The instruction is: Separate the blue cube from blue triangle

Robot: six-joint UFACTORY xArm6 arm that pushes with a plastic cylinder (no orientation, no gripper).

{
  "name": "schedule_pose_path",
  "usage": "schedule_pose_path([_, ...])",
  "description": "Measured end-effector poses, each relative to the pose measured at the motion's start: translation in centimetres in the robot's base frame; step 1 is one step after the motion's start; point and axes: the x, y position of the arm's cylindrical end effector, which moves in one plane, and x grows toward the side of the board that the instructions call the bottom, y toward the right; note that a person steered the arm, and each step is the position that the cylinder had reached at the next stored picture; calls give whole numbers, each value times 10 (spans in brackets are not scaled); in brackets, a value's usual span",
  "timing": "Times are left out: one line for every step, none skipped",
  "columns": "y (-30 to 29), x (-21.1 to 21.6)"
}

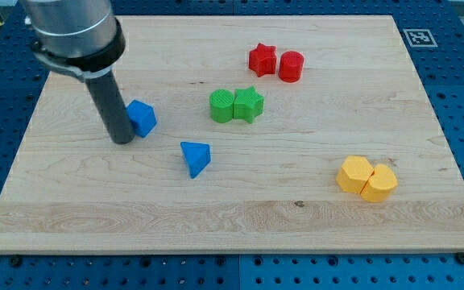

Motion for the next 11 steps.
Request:
schedule_pose_path([33, -12])
schedule_pose_path([42, -14])
schedule_pose_path([7, -15])
schedule_pose_path([-23, -32])
schedule_pose_path([-23, -54])
schedule_pose_path([-3, -63])
schedule_pose_path([22, -63])
schedule_pose_path([21, -63])
schedule_pose_path([4, -51])
schedule_pose_path([6, -26])
schedule_pose_path([25, -20])
